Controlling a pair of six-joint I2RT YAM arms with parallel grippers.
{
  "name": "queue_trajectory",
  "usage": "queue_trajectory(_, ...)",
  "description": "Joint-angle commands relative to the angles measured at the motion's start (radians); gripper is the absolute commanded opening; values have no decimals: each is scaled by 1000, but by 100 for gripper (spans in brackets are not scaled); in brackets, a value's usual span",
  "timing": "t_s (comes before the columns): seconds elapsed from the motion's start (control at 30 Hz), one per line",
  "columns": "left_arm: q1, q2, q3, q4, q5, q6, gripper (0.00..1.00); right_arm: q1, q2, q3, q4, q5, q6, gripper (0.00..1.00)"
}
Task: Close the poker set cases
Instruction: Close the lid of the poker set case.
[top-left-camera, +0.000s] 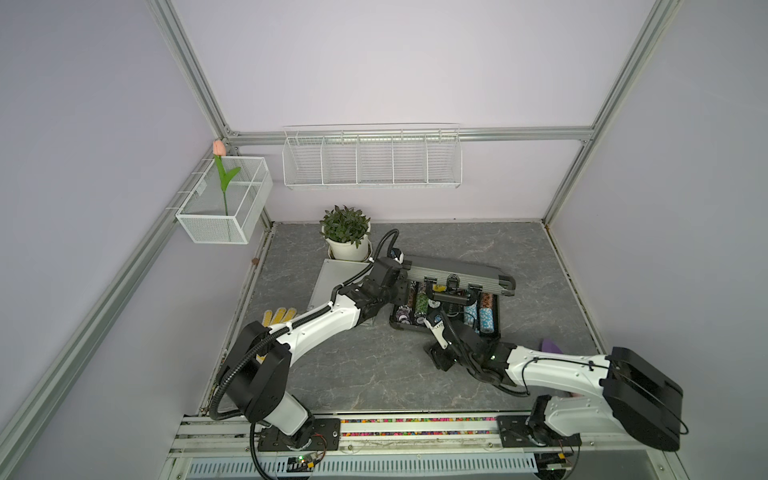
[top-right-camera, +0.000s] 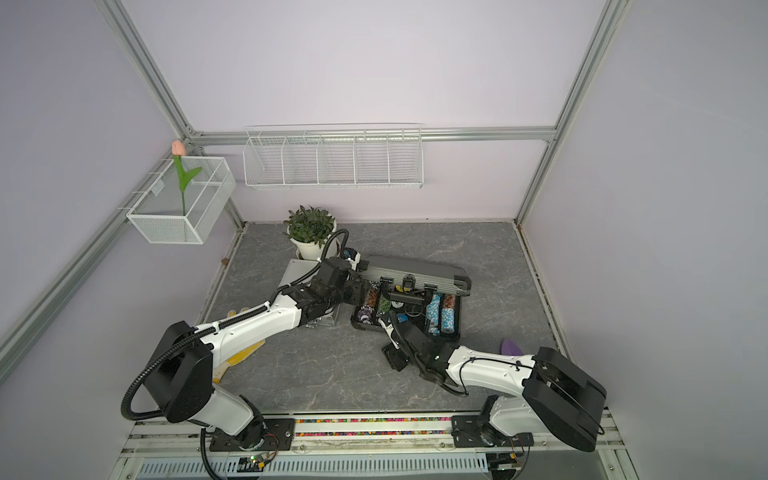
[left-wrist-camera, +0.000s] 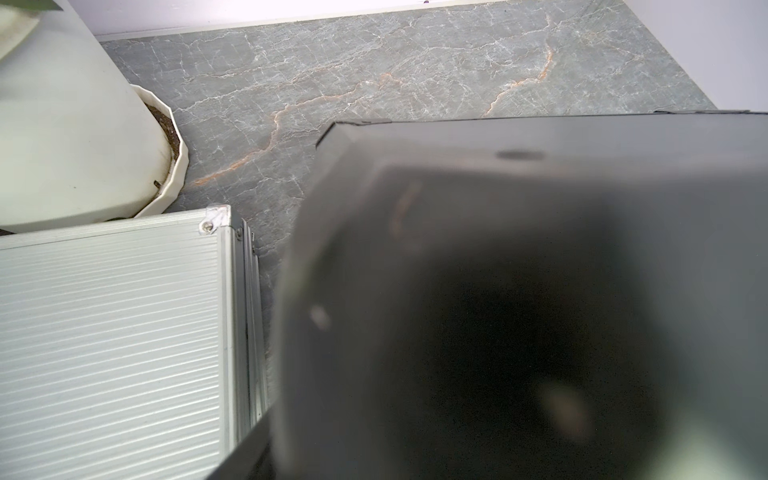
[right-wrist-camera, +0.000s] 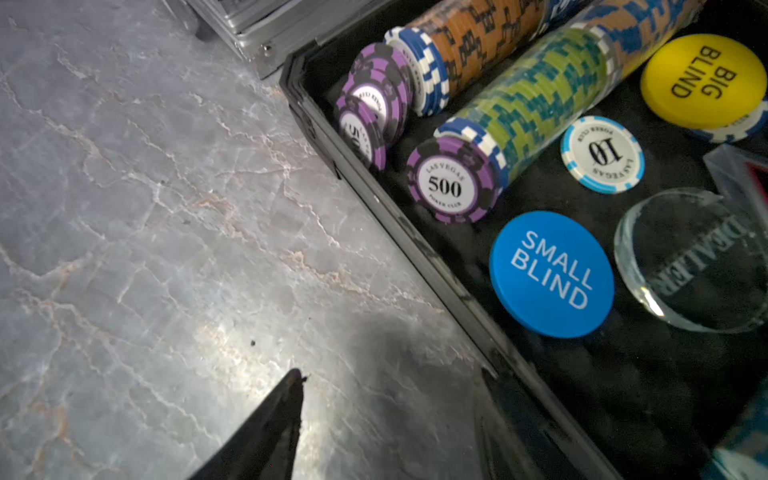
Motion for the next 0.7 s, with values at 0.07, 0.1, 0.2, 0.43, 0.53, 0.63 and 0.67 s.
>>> queue_trajectory(0.07,-1,-25,-8,26,-29,3,62,-17,59,16,121,103,53,66)
queue_trajectory(0.1,-1,-25,-7,25,-29,4,62,-26,68,15,134,102,57,66)
queue_trajectory(0.2,-1,-25,-5,23,-29,4,62,-44,91,14,157,96,66,66)
queue_trajectory(0.43,-1,-23,-7,20,-32,4,62,-76,143,19,183,125,88,67)
queue_trajectory(0.53,-1,-20,-4,18,-33,5,62,-95,158,19,203,152,95,67)
queue_trajectory(0.63,-1,-16,0,17,-33,7,63,-117,167,21,229,179,96,67)
queue_trajectory(0.67,-1,-14,1,17,-33,7,62,-125,170,23,236,183,94,67)
